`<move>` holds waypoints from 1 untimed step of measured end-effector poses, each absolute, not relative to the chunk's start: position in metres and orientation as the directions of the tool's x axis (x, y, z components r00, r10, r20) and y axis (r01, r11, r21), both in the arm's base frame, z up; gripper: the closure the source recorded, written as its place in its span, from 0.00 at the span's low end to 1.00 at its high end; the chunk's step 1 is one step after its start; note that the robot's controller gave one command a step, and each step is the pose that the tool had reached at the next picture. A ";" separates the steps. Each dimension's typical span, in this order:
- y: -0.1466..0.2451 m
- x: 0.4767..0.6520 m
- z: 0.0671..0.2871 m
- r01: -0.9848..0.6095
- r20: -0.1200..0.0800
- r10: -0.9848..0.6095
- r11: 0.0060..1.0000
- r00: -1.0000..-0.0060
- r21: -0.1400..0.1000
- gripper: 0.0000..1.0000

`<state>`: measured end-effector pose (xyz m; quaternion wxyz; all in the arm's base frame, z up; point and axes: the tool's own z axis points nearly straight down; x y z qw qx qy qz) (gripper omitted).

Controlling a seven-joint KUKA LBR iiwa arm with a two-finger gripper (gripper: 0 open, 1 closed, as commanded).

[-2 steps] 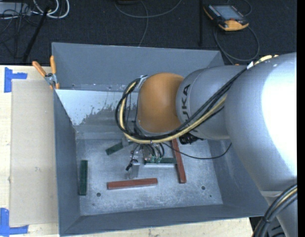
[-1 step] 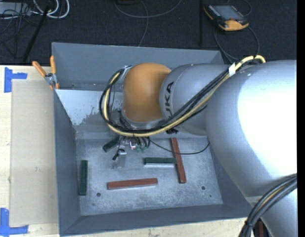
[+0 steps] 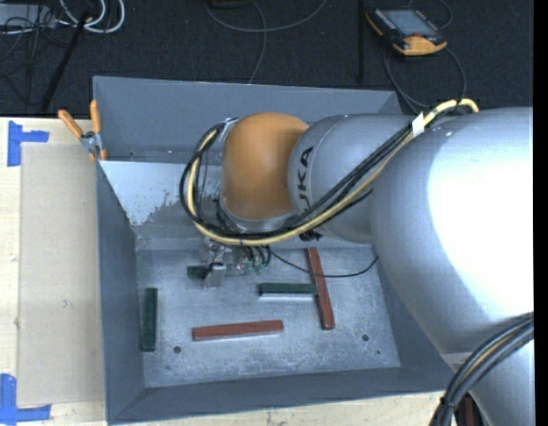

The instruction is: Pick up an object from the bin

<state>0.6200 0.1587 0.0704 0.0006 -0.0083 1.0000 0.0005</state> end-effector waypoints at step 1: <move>0.127 0.604 0.249 -0.074 -0.010 -0.074 0.997 -0.997 0.001 1.00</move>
Offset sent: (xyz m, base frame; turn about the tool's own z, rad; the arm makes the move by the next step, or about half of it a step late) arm -0.0180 -0.0317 0.1733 -0.0582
